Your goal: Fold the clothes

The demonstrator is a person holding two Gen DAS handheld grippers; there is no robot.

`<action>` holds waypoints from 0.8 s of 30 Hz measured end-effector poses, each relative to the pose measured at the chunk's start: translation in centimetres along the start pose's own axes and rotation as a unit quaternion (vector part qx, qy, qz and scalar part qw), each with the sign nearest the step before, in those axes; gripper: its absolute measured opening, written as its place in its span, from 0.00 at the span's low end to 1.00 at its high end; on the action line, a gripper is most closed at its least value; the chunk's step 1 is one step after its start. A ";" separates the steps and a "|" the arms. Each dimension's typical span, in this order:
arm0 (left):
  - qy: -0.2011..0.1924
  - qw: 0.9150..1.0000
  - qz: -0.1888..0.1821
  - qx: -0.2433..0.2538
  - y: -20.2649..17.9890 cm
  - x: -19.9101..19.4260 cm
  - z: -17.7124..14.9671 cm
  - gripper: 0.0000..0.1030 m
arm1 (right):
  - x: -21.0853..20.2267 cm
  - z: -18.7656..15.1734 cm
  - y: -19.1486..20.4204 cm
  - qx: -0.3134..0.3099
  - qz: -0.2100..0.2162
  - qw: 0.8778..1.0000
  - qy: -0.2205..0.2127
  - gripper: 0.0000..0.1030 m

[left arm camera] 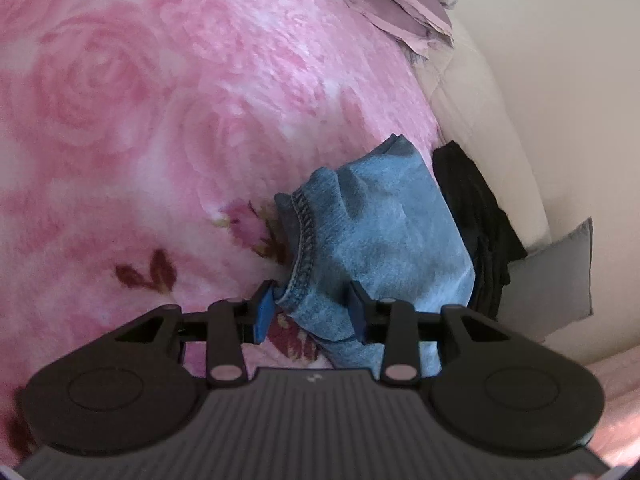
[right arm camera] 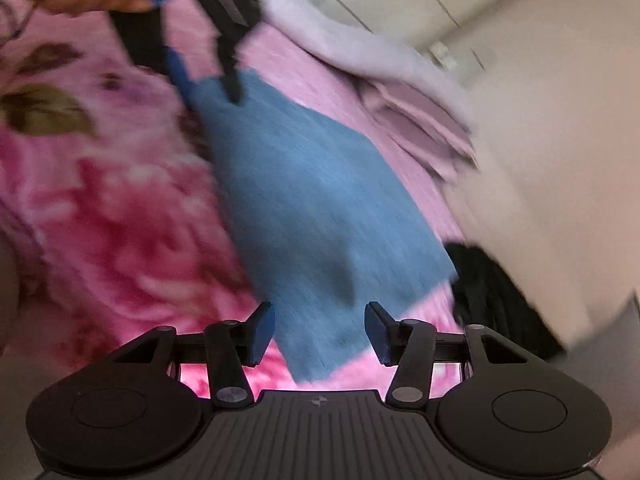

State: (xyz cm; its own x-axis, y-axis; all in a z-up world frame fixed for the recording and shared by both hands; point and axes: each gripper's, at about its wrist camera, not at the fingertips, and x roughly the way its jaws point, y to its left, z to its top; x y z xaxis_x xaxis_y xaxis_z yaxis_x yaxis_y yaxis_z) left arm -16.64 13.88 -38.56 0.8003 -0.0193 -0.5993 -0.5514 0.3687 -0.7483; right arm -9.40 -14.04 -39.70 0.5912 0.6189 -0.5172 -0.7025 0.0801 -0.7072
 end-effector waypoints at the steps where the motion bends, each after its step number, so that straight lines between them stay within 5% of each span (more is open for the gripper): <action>1: -0.004 1.000 0.002 0.003 -0.1 -0.1 -0.2 0.32 | 0.3 0.5 0.7 -0.014 -0.001 1.000 -0.006 0.49; 4: -0.013 1.000 0.009 0.022 -0.6 -0.4 -0.3 0.24 | 1.7 2.0 2.3 -0.045 -0.022 0.998 -0.022 0.43; 5: -0.015 0.999 0.012 0.033 -0.8 -0.5 -0.1 0.18 | 2.1 2.1 2.7 -0.055 -0.020 0.998 -0.018 0.22; 10: -0.019 0.997 0.014 0.075 -2.0 -0.6 0.7 0.14 | 2.3 1.2 3.4 -0.121 -0.026 0.992 -0.009 0.13; 15: -0.006 0.994 0.003 0.108 -2.1 -0.8 1.5 0.14 | 2.7 -1.0 2.9 -0.160 -0.016 0.987 0.000 0.12; 21: -0.030 0.986 0.020 0.160 -1.7 -2.8 1.1 0.11 | 2.9 -1.3 2.1 -0.117 -0.001 0.993 0.006 0.14; 23: -0.028 0.996 -0.009 0.086 -0.3 -4.2 1.2 0.16 | 2.5 -0.7 1.5 -0.082 0.009 0.996 0.015 0.24; 24: -0.029 0.998 -0.029 0.045 0.3 -4.5 0.8 0.29 | 2.5 -0.3 1.0 -0.063 0.015 0.998 0.022 0.26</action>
State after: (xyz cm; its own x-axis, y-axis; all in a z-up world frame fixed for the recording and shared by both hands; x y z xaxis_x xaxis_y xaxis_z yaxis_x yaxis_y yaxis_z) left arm -20.25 14.80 -35.86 0.8442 0.0088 -0.5359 -0.4820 0.4498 -0.7519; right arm -8.54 -12.65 -41.81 0.5896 0.5846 -0.5573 -0.6660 -0.0384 -0.7449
